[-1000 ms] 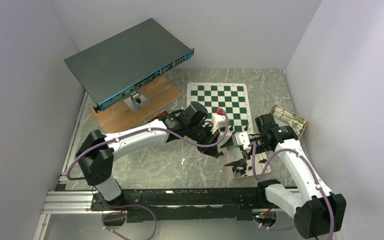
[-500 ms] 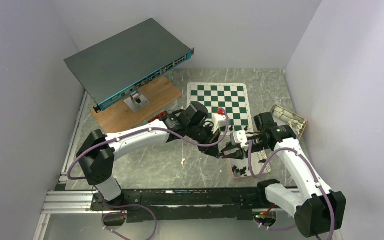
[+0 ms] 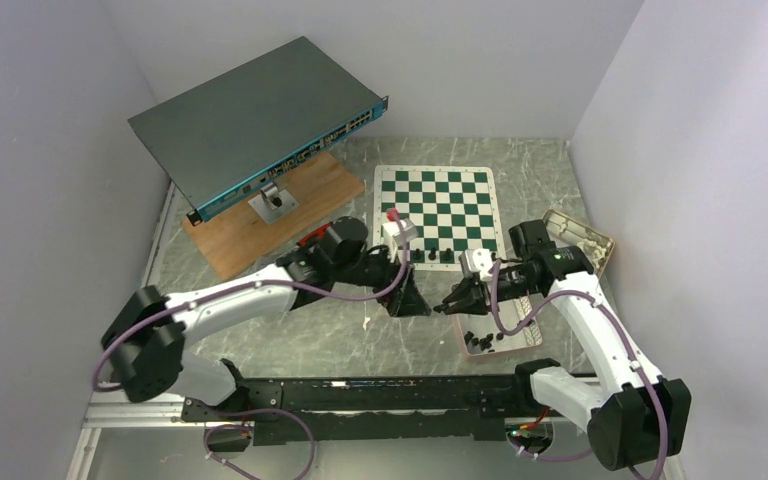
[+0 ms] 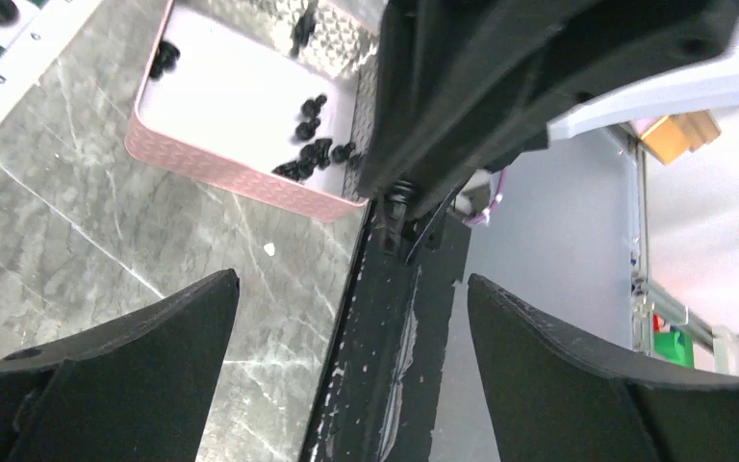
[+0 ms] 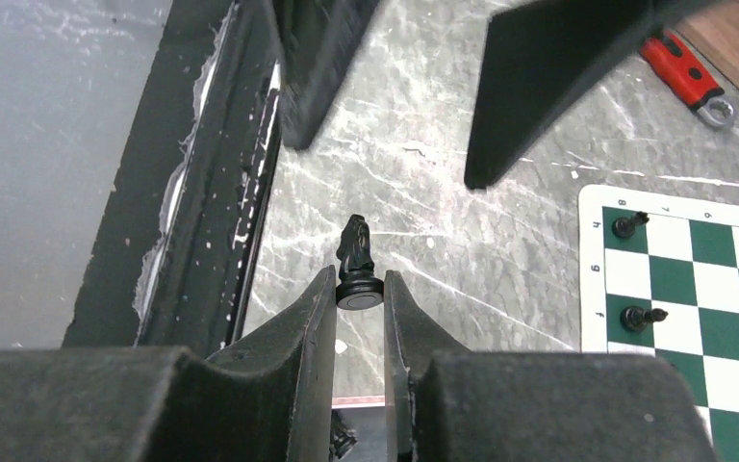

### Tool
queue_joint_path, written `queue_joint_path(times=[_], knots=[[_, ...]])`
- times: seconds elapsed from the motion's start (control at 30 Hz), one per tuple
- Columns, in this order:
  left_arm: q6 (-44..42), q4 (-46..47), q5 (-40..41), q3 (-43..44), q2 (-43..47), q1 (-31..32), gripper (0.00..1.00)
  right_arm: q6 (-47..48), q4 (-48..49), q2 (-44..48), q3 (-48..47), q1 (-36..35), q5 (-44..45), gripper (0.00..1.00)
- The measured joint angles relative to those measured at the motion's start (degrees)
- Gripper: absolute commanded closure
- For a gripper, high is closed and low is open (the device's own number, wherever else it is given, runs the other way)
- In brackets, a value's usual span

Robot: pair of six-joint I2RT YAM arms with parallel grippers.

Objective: Set up the chess pieces on the board

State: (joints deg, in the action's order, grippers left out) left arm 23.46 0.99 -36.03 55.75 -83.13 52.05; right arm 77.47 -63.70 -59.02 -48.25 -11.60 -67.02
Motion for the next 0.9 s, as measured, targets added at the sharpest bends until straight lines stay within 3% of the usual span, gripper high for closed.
queue_joint_path(times=[0.23,0.37,0.6,0.9], knots=[[7.91,22.49,6.95,-13.4,12.11,-0.07,0.01,-11.8,5.35,1.29,-0.24,5.01,-5.44,1.0],[12.94,33.59,10.51,-17.09,11.04,0.2,0.12,-24.26,14.45,3.06,0.98,9.53,-10.16,1.0],[19.28,41.92,15.28,-17.14,7.43,1.05,0.24,-40.19,26.88,4.5,4.37,11.19,-14.56,1.0],[24.74,45.99,17.53,-15.69,1.66,2.21,0.43,-46.88,32.74,4.5,5.27,11.21,-15.54,1.0]])
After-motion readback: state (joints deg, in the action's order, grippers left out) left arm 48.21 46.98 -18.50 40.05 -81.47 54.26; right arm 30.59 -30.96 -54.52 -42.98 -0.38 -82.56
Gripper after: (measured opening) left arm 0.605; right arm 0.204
